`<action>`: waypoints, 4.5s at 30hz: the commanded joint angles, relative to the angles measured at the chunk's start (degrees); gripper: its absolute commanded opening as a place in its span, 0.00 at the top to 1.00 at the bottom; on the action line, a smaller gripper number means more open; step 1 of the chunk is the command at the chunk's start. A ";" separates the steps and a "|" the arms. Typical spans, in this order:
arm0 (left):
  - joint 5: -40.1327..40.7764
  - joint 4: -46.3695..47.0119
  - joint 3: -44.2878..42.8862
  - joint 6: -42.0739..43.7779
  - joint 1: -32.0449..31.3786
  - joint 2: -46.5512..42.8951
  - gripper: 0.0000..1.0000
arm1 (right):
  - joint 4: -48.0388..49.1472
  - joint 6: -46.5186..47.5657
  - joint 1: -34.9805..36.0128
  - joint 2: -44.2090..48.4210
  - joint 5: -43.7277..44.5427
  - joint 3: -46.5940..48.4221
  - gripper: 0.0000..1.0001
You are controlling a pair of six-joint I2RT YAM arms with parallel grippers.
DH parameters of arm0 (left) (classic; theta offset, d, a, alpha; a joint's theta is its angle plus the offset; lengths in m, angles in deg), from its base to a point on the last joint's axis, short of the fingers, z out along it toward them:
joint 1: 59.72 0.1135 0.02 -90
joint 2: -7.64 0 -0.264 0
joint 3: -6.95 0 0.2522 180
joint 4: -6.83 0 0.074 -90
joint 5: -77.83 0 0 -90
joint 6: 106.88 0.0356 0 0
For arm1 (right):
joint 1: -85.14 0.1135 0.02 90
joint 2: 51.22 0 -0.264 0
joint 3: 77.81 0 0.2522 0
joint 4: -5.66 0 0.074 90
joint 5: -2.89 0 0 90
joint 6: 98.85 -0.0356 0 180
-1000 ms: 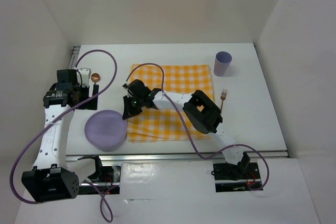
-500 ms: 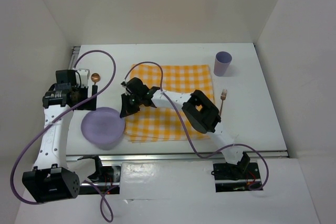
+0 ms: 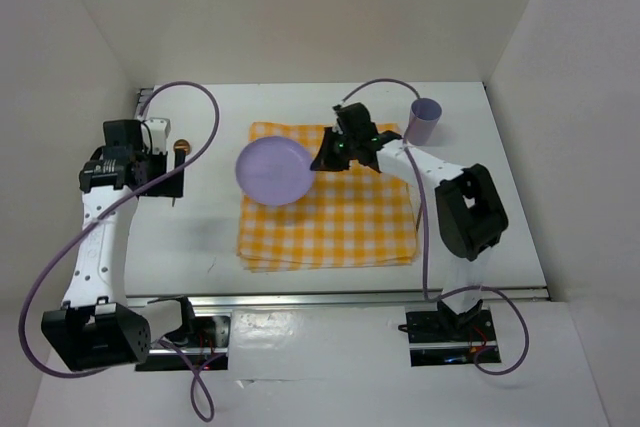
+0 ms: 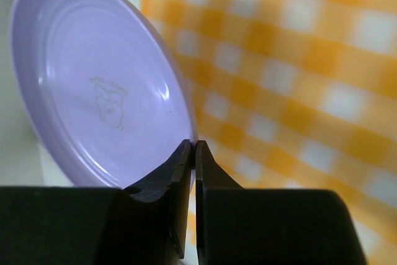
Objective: Set the dinner table for one person
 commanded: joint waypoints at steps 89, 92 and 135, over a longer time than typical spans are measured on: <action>-28.30 -6.16 -23.25 6.90 -3.17 18.68 0.06 | -21.08 9.35 -29.49 28.58 33.94 -18.92 1.00; -32.44 -6.69 -28.35 6.90 -11.49 17.63 0.06 | -23.54 8.83 -26.15 32.62 39.30 -14.62 1.00; -24.27 16.33 -20.80 -8.04 -44.32 25.09 0.45 | -8.70 -11.56 8.67 26.56 32.72 1.65 1.00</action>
